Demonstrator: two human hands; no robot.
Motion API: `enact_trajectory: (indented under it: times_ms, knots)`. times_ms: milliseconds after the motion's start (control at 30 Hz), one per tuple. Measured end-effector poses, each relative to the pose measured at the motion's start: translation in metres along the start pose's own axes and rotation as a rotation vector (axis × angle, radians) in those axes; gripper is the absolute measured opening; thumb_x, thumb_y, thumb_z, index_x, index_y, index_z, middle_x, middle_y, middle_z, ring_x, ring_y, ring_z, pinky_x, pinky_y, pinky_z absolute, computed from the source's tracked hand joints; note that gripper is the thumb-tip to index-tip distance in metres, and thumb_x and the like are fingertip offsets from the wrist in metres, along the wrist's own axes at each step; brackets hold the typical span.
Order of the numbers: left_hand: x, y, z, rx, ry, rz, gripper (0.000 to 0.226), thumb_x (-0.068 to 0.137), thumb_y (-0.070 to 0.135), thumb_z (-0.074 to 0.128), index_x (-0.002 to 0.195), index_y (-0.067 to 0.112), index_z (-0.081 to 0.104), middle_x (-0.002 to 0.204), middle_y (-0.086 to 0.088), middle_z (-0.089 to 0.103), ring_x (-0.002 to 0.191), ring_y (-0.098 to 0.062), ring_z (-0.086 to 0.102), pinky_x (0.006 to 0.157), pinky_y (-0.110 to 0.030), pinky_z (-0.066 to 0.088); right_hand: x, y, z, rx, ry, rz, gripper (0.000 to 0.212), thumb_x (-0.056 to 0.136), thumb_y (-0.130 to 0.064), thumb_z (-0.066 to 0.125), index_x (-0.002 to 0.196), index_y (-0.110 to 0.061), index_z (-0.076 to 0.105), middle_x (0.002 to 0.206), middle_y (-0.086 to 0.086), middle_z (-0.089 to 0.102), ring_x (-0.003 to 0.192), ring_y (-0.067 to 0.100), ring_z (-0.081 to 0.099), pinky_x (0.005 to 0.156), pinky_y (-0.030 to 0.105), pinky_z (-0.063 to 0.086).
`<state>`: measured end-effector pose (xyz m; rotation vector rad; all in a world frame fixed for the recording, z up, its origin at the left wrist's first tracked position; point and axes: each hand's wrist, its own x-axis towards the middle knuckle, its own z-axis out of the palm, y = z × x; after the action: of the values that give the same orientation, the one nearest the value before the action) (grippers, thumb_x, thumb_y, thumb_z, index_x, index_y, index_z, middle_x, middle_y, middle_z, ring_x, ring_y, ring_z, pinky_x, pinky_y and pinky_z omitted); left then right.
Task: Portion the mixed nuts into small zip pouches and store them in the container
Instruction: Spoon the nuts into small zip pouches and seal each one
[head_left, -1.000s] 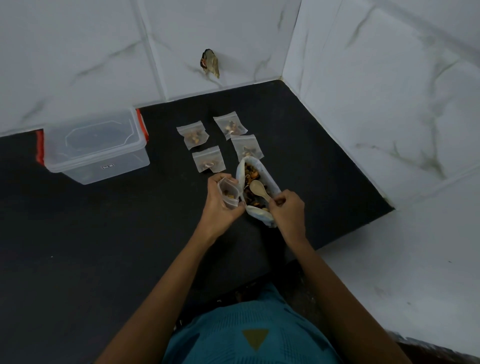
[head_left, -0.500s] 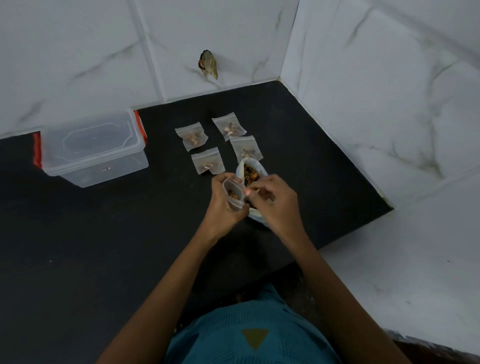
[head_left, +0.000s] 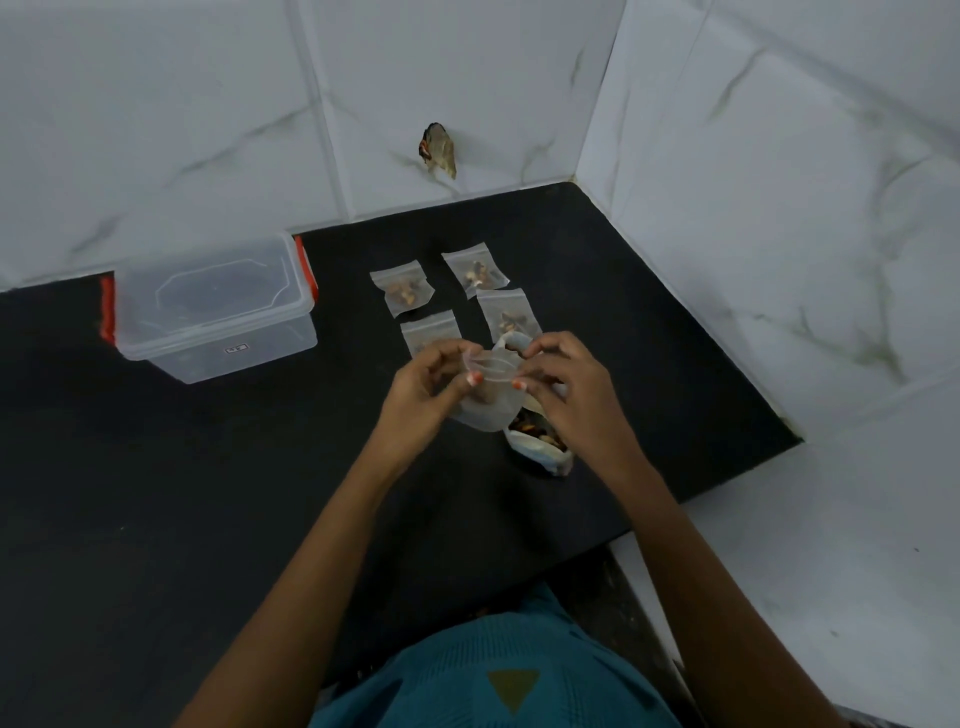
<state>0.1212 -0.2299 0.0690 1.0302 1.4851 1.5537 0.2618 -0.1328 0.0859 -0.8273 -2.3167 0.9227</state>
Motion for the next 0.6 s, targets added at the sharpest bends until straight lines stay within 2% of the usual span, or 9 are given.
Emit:
enact_trajectory:
  times_ms: [100, 167, 233, 333, 433, 500, 600]
  knots:
    - [0.004, 0.006, -0.003, -0.028, 0.066, 0.019, 0.018, 0.082, -0.002, 0.060, 0.088, 0.015, 0.058, 0.090, 0.006, 0.066, 0.086, -0.002, 0.064, 0.076, -0.016, 0.051, 0.005, 0.000, -0.009, 0.034, -0.119, -0.057, 0.008, 0.080, -0.003, 0.066, 0.088, -0.003, 0.068, 0.107, -0.005, 0.048, 0.099, -0.006, 0.048, 0.085, 0.002, 0.038]
    - [0.005, 0.010, -0.004, -0.044, 0.087, 0.029, 0.016, 0.079, -0.003, 0.062, 0.081, 0.012, 0.059, 0.079, 0.009, 0.068, 0.079, -0.002, 0.065, 0.073, -0.016, 0.052, 0.008, -0.003, -0.014, 0.078, -0.193, -0.030, 0.008, 0.078, -0.006, 0.069, 0.085, -0.006, 0.068, 0.107, -0.005, 0.050, 0.098, -0.003, 0.051, 0.083, 0.004, 0.041]
    - [0.007, 0.013, -0.005, -0.046, 0.089, 0.028, 0.015, 0.078, -0.003, 0.064, 0.079, 0.012, 0.059, 0.076, 0.009, 0.069, 0.077, -0.003, 0.065, 0.072, -0.017, 0.053, 0.011, -0.006, -0.013, 0.104, -0.107, -0.015, 0.008, 0.076, -0.007, 0.071, 0.083, -0.008, 0.067, 0.103, -0.005, 0.053, 0.092, 0.001, 0.054, 0.080, 0.009, 0.046]
    - [0.009, 0.018, -0.004, -0.061, 0.086, 0.036, 0.012, 0.079, 0.000, 0.063, 0.083, 0.011, 0.061, 0.084, 0.002, 0.068, 0.082, -0.009, 0.066, 0.076, -0.021, 0.054, 0.013, -0.011, -0.007, 0.091, 0.047, -0.031, 0.008, 0.076, -0.004, 0.071, 0.082, -0.005, 0.066, 0.100, -0.003, 0.056, 0.085, 0.003, 0.057, 0.077, 0.009, 0.047]
    - [0.010, 0.021, -0.006, -0.124, 0.132, 0.019, 0.011, 0.078, -0.001, 0.063, 0.081, 0.009, 0.062, 0.079, 0.003, 0.068, 0.077, -0.007, 0.066, 0.074, -0.020, 0.054, 0.014, -0.016, -0.007, 0.234, 0.009, 0.029, 0.010, 0.075, -0.001, 0.071, 0.083, -0.005, 0.067, 0.095, -0.004, 0.063, 0.086, 0.002, 0.061, 0.075, 0.012, 0.049]
    - [0.010, 0.023, -0.005, -0.120, 0.111, 0.015, 0.011, 0.078, -0.001, 0.063, 0.078, 0.010, 0.061, 0.080, -0.002, 0.067, 0.075, -0.007, 0.066, 0.073, -0.020, 0.054, 0.014, -0.019, -0.008, 0.265, 0.040, 0.066, 0.011, 0.076, -0.002, 0.070, 0.083, -0.008, 0.066, 0.094, -0.005, 0.066, 0.087, 0.002, 0.063, 0.077, 0.017, 0.052]
    - [0.011, 0.024, -0.003, -0.171, 0.148, 0.010, 0.012, 0.078, -0.003, 0.064, 0.076, 0.008, 0.061, 0.076, -0.002, 0.067, 0.072, -0.007, 0.066, 0.068, -0.020, 0.054, 0.015, -0.023, -0.011, 0.363, -0.057, 0.135, 0.012, 0.077, -0.001, 0.069, 0.081, -0.012, 0.063, 0.080, -0.003, 0.066, 0.074, 0.003, 0.064, 0.070, 0.017, 0.053]
